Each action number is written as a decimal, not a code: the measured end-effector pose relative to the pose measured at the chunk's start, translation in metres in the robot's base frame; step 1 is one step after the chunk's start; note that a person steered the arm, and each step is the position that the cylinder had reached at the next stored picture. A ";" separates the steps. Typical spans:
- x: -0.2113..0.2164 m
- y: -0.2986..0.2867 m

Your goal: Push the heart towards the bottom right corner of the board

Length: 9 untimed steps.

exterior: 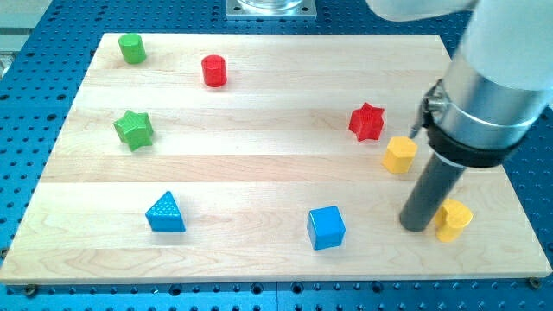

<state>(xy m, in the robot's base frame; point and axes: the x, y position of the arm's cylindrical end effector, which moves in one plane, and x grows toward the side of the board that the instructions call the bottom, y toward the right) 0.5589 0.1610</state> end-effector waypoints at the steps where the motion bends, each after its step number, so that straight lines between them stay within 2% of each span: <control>1: 0.020 0.020; 2: 0.023 0.027; 5: -0.010 0.029; 7: -0.006 0.045; 9: 0.019 0.051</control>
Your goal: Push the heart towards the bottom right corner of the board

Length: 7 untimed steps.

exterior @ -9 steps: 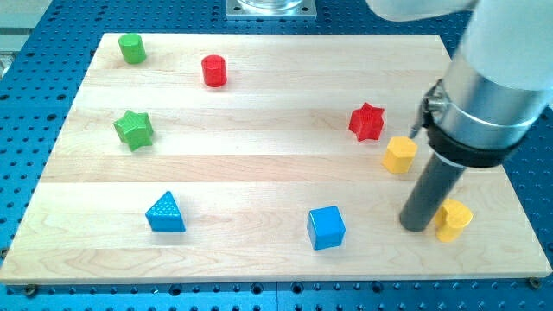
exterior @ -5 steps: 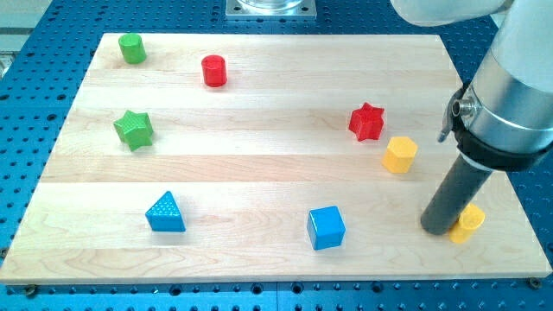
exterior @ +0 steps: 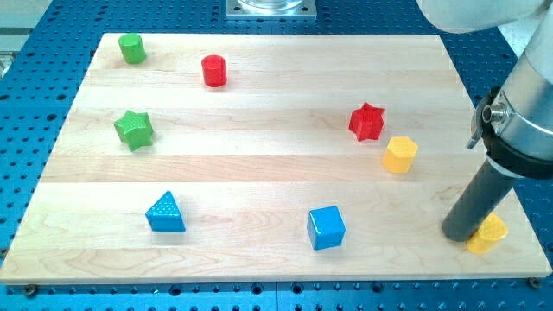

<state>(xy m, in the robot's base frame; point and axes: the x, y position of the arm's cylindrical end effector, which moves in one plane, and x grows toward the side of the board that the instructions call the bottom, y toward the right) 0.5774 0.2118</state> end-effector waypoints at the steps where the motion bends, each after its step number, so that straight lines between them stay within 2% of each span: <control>1: -0.010 -0.047; 3: -0.094 -0.129; 7: -0.120 -0.170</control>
